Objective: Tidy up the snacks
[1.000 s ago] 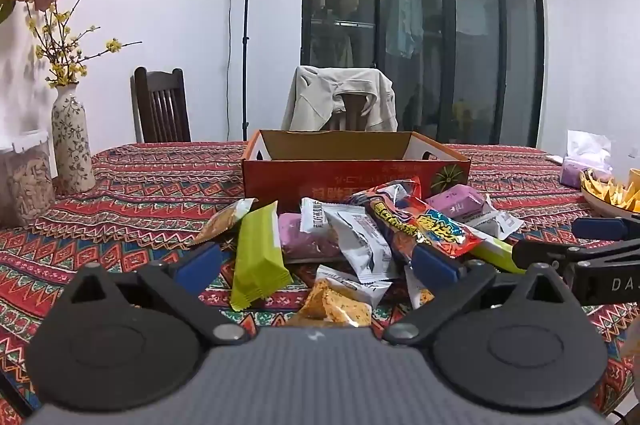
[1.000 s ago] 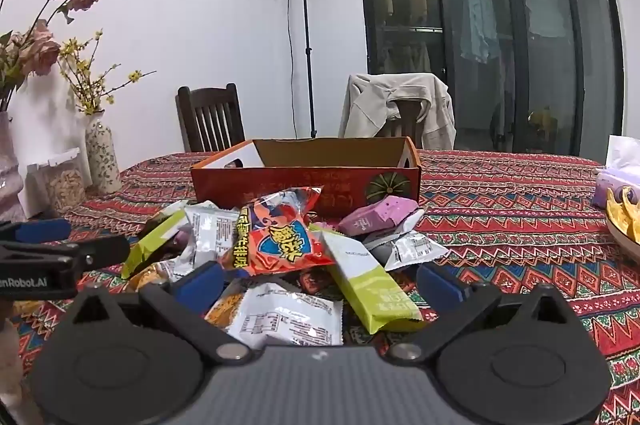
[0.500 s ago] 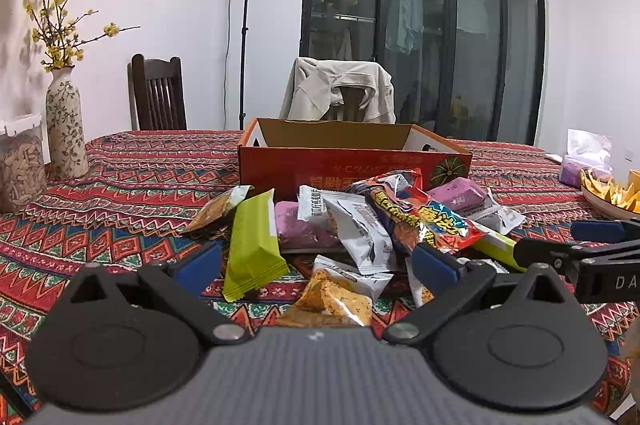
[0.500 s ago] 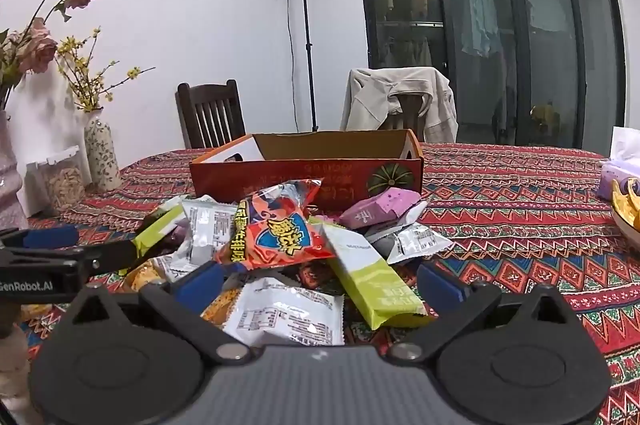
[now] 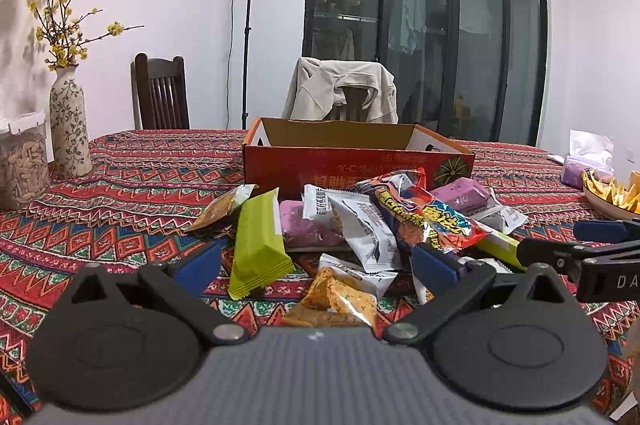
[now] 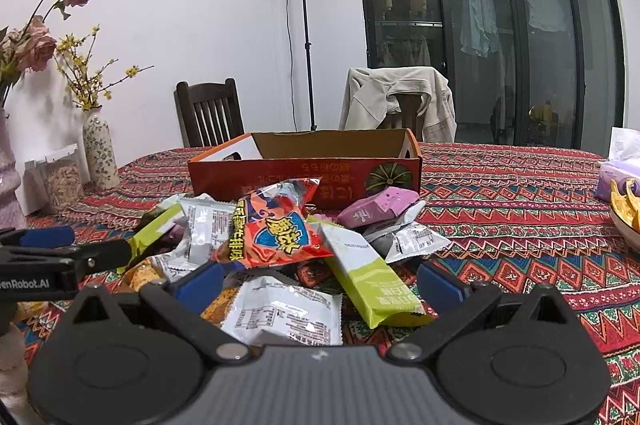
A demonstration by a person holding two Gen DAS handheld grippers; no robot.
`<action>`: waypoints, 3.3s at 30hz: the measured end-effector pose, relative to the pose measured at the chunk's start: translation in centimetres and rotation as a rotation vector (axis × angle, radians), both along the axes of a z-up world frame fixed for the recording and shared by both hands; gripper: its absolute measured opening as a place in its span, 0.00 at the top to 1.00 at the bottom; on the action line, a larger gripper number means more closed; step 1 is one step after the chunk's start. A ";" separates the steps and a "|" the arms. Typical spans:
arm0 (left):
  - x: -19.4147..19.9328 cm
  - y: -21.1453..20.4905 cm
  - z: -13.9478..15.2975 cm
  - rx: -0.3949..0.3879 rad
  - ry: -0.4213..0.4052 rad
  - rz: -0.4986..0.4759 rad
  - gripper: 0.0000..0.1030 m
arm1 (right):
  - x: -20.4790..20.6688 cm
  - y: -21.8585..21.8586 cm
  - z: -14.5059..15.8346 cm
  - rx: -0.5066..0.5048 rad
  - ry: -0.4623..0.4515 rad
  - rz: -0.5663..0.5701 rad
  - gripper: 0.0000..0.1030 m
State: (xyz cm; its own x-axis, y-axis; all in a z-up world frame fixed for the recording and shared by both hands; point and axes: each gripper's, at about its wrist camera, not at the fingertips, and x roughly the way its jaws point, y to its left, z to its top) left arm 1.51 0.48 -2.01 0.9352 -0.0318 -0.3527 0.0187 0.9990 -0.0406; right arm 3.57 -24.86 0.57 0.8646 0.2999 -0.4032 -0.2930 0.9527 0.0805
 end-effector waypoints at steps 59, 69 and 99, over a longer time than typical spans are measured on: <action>-0.3 0.6 -1.0 -0.007 0.011 0.011 0.00 | 0.0 0.7 -0.7 0.002 0.028 0.031 0.00; -0.2 0.9 -0.9 -0.015 0.025 0.016 0.00 | 0.7 2.0 -1.4 0.003 0.078 0.086 0.13; 3.2 -2.2 -1.4 0.113 0.155 -0.083 0.18 | 2.2 1.3 -2.6 0.054 0.161 0.079 0.50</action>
State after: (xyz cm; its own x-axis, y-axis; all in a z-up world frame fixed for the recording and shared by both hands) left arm 4.72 -1.72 -3.41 0.8652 -0.0583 -0.4980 0.1032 0.9927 0.0631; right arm 5.79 -23.57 -1.99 0.7630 0.3890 -0.5163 -0.3457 0.9204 0.1826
